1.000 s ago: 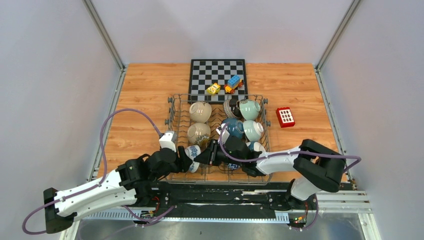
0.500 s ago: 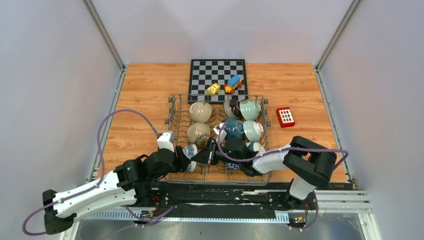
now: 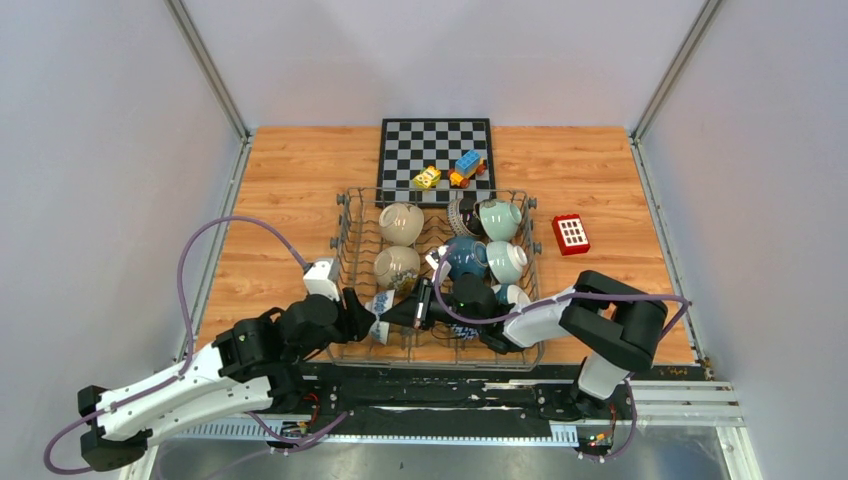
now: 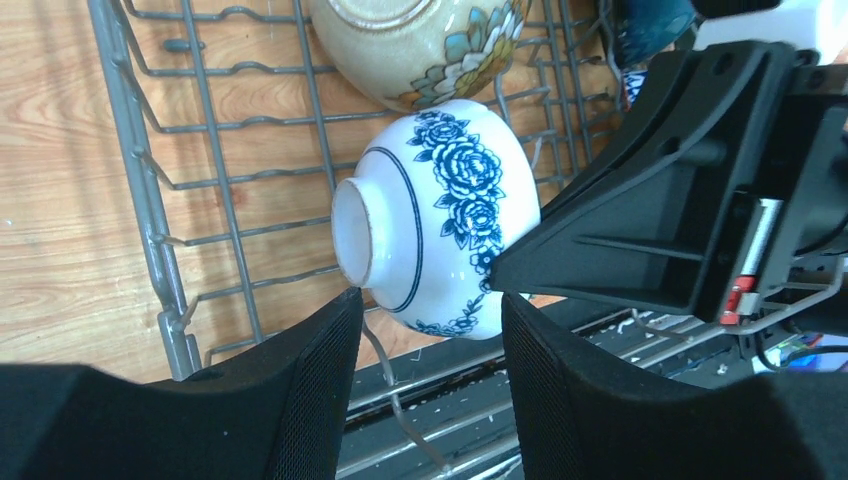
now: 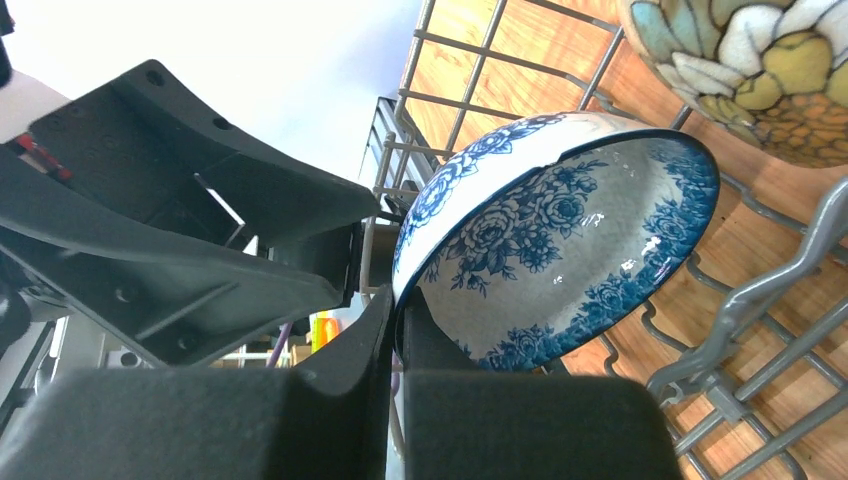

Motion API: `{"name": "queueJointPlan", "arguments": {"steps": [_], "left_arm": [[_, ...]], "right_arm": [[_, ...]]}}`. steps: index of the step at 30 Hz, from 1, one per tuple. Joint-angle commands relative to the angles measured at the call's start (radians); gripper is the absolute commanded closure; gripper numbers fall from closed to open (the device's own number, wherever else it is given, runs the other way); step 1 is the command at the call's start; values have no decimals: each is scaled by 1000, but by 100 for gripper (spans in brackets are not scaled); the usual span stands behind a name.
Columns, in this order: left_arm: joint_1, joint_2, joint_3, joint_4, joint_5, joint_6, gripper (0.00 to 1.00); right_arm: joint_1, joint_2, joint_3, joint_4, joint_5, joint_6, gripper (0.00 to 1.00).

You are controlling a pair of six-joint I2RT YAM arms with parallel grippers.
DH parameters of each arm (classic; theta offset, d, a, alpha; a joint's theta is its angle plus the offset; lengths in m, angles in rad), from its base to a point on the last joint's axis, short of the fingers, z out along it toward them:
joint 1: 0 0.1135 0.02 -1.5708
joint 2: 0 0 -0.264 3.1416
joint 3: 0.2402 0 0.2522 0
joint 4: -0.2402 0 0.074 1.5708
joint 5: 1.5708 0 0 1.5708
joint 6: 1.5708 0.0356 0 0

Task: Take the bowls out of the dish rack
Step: Pick up the bowl from the dish rack.

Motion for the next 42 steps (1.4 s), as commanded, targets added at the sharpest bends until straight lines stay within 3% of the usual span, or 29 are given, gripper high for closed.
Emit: {"name": "queueJointPlan", "arguments": {"steps": [1, 8, 17, 25, 37, 42], "left_arm": [[-6, -25, 59, -55, -44, 0, 44], [-6, -52, 112, -115, -89, 12, 42], [-6, -58, 199, -174, -137, 24, 37], [-7, -78, 240, -204, -167, 31, 33], [-7, -84, 317, -251, -262, 30, 13], [-6, -84, 339, -246, -288, 38, 1]], "right_arm": [[-8, 16, -21, 56, -26, 2, 100], [-11, 26, -15, 100, -54, 3, 100], [-12, 122, 30, 296, -131, 64, 100], [-11, 116, 61, 321, -179, 63, 100], [-11, 20, 87, 253, -232, 23, 100], [-13, -100, 82, 78, -251, -58, 100]]}}
